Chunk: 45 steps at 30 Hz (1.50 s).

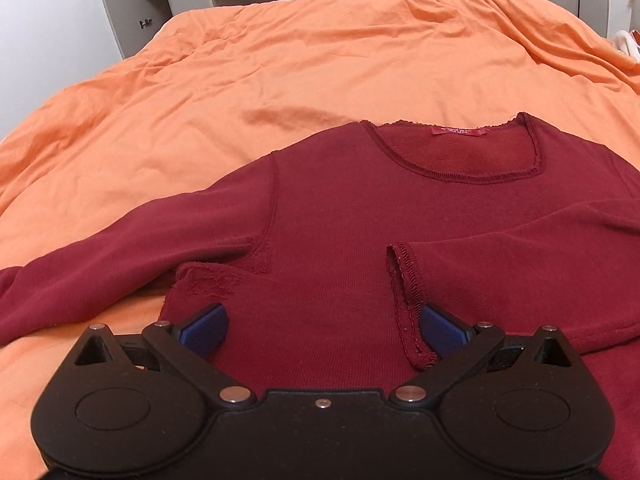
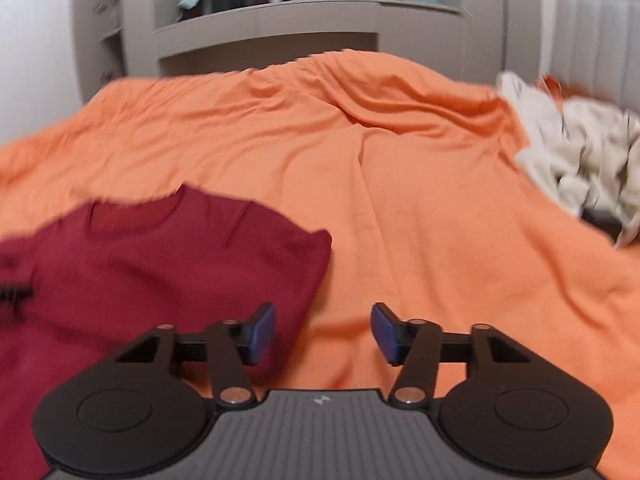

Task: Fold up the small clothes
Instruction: 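Withdraw the right gripper from the folded sleeve, then grasp the other sleeve cuff with the left gripper and lift it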

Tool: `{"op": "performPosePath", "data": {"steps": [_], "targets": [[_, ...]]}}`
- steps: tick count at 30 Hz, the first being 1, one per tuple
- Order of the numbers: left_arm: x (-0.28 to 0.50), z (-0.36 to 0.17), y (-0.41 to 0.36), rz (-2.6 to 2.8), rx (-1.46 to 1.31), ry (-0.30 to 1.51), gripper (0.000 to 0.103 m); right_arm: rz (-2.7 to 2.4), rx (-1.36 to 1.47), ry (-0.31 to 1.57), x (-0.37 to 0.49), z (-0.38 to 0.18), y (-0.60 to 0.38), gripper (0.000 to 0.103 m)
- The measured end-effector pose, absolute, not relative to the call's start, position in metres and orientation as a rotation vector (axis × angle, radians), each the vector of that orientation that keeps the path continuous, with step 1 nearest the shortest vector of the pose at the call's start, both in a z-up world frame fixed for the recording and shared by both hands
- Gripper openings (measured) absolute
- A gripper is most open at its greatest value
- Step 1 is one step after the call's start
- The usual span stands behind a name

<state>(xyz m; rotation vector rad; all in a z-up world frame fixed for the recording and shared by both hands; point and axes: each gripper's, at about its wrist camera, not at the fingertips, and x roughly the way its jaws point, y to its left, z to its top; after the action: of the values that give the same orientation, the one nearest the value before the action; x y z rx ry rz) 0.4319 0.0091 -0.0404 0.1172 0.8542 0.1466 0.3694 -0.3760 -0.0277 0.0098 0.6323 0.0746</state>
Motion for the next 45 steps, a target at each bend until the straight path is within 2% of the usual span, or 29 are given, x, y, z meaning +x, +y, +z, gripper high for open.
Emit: {"op": "performPosePath", "data": {"steps": [5,8,10,12,14,16,19,26,29,30,31,33,36,37,39,45], "targets": [[0.432,-0.041,0.009,0.147,0.119,0.852,0.103,0.132,-0.109,0.668,0.346,-0.038,-0.355,0.060],[0.431,-0.041,0.009,0.147,0.119,0.849,0.103,0.135,-0.126,0.680,0.351,-0.051,-0.345,0.055],[0.431,-0.042,0.009,0.147,0.117,0.847,0.103,0.128,-0.135,0.660,0.355,-0.056,-0.342,0.047],[0.431,-0.042,0.009,0.147,0.117,0.848,0.103,0.108,-0.125,0.615,0.358,-0.056,-0.340,0.045],[0.431,-0.042,0.009,0.146,0.117,0.847,0.103,0.114,-0.114,0.585,0.357,-0.054,-0.341,0.034],[0.431,-0.042,0.009,0.146,0.116,0.847,0.103,0.111,-0.131,0.582,0.356,-0.054,-0.340,0.013],[0.431,-0.042,0.009,0.146,0.115,0.847,0.103,0.100,-0.150,0.592,0.352,-0.053,-0.338,0.008],[0.431,-0.043,0.009,0.145,0.120,0.848,0.103,0.110,-0.154,0.631,0.351,-0.056,-0.339,0.009],[0.430,-0.042,0.009,0.144,0.116,0.846,0.103,0.131,-0.125,0.624,0.347,-0.050,-0.344,0.013],[0.429,-0.041,0.010,0.142,0.109,0.843,0.103,0.144,-0.116,0.623,0.346,-0.048,-0.346,0.022],[0.427,-0.038,0.012,0.138,0.096,0.835,0.103,0.152,-0.111,0.621,0.344,-0.045,-0.348,0.042],[0.422,-0.031,0.017,0.124,0.059,0.818,0.103,0.182,-0.109,0.607,0.339,-0.039,-0.351,0.064],[0.409,-0.015,0.031,0.108,-0.009,0.787,0.103,0.203,-0.109,0.565,0.332,-0.030,-0.352,0.075],[0.404,-0.009,0.038,0.110,-0.032,0.771,0.103,0.214,-0.098,0.548,0.331,-0.028,-0.353,0.084],[0.390,0.004,0.056,0.131,-0.075,0.730,0.103,0.229,-0.065,0.524,0.330,-0.026,-0.353,0.093],[0.358,0.031,0.132,0.323,-0.158,0.611,0.103,0.248,-0.015,0.488,0.329,-0.026,-0.350,0.100]]}}
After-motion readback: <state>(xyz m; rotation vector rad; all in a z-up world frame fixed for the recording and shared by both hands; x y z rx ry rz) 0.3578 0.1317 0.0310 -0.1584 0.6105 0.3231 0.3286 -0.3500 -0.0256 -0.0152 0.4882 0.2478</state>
